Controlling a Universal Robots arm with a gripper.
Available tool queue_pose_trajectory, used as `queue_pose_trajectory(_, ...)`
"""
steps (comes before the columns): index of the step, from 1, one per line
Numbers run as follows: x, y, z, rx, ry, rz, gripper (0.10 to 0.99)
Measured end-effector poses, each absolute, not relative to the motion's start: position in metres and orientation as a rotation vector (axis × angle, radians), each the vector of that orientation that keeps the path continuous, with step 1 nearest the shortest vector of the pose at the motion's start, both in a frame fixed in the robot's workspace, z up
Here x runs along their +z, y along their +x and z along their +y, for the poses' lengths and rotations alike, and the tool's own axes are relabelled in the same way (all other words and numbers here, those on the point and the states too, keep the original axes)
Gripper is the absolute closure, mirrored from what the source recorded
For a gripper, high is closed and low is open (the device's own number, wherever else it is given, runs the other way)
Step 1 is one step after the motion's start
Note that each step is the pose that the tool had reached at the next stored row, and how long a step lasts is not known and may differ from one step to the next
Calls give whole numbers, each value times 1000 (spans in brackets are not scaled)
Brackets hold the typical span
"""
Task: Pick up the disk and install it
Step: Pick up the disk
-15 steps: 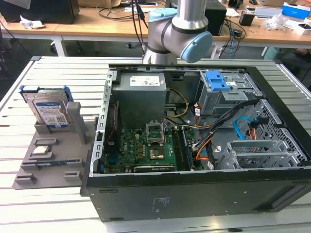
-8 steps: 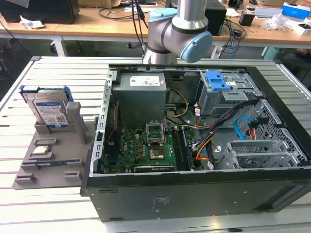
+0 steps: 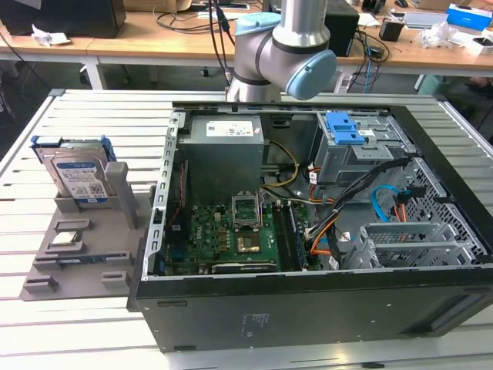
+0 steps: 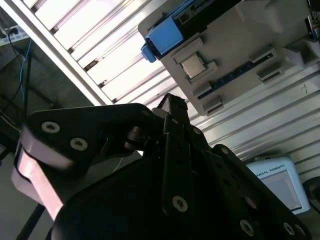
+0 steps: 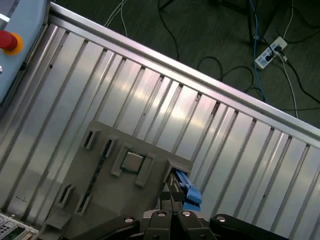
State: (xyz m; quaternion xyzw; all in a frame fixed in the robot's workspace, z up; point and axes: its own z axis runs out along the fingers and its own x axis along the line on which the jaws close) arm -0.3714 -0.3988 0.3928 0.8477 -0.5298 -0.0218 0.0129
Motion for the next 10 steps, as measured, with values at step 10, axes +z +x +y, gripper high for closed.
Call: queue_pose_trajectory(10, 393, -371, -399, -69, 2616, -1692, 980)
